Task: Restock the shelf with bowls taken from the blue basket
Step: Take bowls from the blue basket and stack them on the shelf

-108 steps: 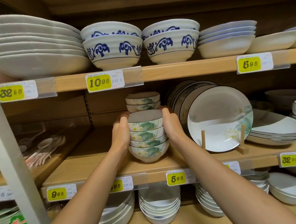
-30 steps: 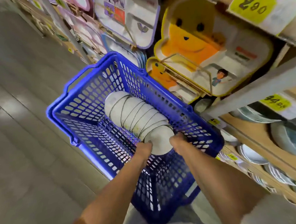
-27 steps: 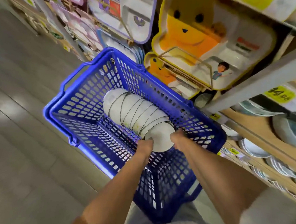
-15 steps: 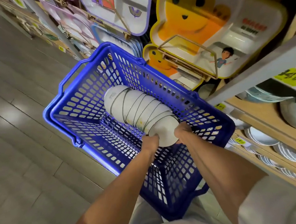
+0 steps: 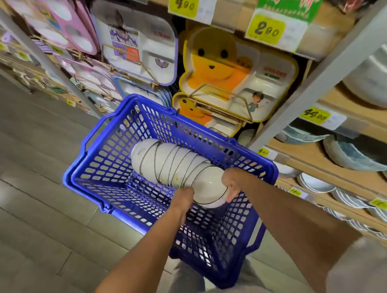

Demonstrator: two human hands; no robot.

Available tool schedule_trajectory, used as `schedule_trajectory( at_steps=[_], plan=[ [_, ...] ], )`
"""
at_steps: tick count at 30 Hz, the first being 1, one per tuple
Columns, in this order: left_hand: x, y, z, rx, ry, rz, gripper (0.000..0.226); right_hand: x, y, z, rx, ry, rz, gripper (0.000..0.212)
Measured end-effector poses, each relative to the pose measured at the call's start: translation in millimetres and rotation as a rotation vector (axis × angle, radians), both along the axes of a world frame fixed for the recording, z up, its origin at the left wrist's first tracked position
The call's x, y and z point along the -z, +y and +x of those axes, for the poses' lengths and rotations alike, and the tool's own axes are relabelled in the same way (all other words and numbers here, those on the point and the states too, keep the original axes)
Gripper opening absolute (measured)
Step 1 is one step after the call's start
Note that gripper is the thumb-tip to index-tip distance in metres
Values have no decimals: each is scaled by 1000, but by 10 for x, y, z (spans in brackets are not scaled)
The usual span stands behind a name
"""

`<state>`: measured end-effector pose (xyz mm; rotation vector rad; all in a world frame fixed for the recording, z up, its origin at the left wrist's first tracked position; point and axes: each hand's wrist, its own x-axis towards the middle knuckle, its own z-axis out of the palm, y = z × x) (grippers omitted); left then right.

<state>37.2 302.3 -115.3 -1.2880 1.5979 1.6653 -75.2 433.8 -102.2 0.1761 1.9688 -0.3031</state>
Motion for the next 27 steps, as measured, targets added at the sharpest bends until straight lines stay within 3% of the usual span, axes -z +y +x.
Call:
schedule_trajectory(
  at_steps=[3, 6, 7, 9, 14, 19, 27],
  plan=[
    [-96, -40, 1, 14, 29, 14, 18, -254, -14, -84, -118, 1, 6, 26],
    [-208, -87, 9, 46, 59, 17, 18, -412, 95, -169, -94, 67, -9, 14],
    [-242, -100, 4, 53, 71, 19, 20, -488, 120, -168, -197, 24, 11, 10],
    [-349, -125, -13, 67, 94, 31, 21, -669, 109, -214, -115, -118, -3, 7],
    [-673, -211, -97, 61, 189, 80, 16, -1113, 145, -335, 75, -197, -141, 16],
    [-1176, -360, -265, -36, 409, 227, 22, -1684, 38, -471, 110, -117, -243, 28],
    [-2225, -587, -606, -272, 777, 468, 37, -2857, -137, -358, 100, 255, -444, 33]
  ],
)
